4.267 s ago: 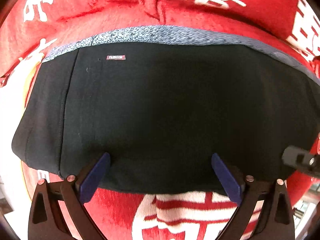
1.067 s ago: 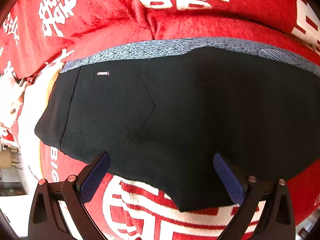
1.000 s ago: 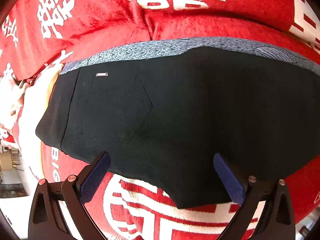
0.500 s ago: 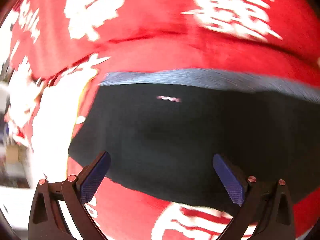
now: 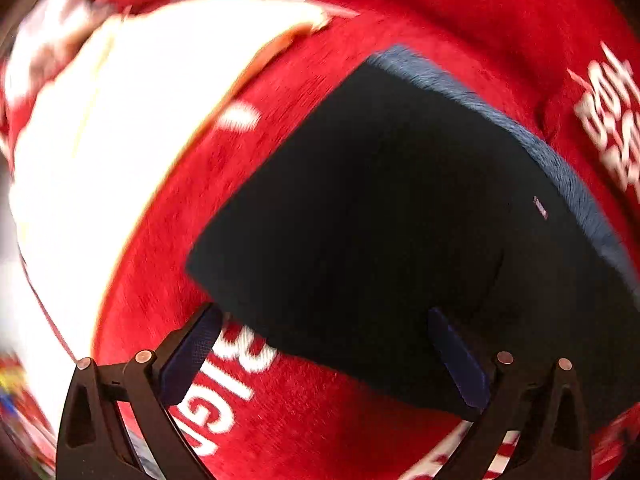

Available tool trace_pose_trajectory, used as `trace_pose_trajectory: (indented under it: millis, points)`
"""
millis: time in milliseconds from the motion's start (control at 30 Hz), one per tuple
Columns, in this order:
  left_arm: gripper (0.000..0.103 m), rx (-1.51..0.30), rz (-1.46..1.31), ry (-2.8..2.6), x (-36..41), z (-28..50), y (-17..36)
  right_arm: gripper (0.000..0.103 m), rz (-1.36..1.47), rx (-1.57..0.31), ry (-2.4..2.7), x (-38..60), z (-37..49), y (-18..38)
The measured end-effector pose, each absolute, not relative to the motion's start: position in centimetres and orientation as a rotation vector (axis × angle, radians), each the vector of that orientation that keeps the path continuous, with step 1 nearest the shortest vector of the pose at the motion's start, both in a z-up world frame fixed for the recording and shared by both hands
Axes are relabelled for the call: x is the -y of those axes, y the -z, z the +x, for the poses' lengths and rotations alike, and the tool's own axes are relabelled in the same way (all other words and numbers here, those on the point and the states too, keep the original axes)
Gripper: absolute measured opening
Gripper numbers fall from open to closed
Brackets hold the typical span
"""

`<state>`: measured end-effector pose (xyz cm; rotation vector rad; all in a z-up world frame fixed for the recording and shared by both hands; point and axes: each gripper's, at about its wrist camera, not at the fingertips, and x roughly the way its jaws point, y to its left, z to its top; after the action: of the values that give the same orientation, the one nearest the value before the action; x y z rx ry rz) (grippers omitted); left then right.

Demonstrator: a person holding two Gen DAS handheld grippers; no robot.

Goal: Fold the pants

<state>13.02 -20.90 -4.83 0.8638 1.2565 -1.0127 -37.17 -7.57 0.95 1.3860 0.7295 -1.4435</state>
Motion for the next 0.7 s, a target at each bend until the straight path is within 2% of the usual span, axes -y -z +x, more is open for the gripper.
trace_pose_trajectory:
  millis: [267,467,700]
  points:
    - [0.103,-1.141,1.008,1.003,19.1,8.2,1.7,0.062,1.412,-0.685,1.33,7.5,-34.5,-1.1]
    - [0.103,-0.989,1.149,1.179,17.9,-1.8,-1.3,0.065,1.508,-0.621,1.309,6.4,-35.8,0.2]
    - [0.103,-0.897,1.285,1.38,17.8,-13.9,-1.8,0.065,1.589,-0.536,1.341,4.2,-39.4,1.0]
